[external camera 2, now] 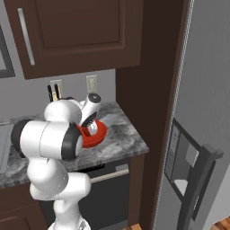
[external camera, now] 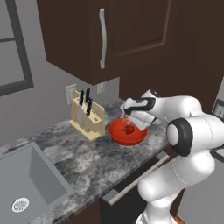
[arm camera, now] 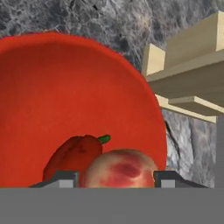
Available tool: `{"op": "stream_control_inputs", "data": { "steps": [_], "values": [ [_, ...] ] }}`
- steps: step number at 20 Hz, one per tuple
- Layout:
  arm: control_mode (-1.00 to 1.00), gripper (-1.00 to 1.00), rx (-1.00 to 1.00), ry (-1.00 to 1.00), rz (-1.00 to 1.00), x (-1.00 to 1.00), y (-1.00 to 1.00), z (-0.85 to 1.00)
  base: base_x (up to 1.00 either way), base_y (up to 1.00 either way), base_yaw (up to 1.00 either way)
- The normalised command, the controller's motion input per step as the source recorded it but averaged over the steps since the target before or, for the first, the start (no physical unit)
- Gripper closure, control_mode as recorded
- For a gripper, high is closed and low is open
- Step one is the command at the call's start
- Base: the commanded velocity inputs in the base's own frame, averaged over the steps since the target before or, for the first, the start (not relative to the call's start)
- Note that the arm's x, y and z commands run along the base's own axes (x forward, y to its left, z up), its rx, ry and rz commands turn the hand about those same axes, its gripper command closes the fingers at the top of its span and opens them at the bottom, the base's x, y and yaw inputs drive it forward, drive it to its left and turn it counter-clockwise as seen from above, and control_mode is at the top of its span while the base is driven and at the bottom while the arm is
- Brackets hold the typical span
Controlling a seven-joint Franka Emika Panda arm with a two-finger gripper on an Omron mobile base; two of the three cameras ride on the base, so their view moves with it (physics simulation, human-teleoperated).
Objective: Take the peach, bell pepper, and peach from the freezer and place them in the bowl on the counter.
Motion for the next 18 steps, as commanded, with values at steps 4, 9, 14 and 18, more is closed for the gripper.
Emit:
{"op": "stream_control_inputs", "data": {
  "steps": [4, 9, 14, 18],
  "values": [
    [-1.0, -1.0, 0.0, 0.0, 0.0, -0.1, 0.0, -0.35, 0.0, 0.0, 0.0],
    [-1.0, -1.0, 0.0, 0.0, 0.0, -0.21, 0.0, -0.35, 0.0, 0.0, 0.0],
    [-1.0, -1.0, 0.0, -0.02, 0.0, -0.26, 0.02, -0.02, 0.0, 0.0, 0.0],
    [-1.0, -1.0, 0.0, -0.04, 0.0, -0.66, 0.01, 0.43, 0.0, 0.0, 0.0]
  ]
}}
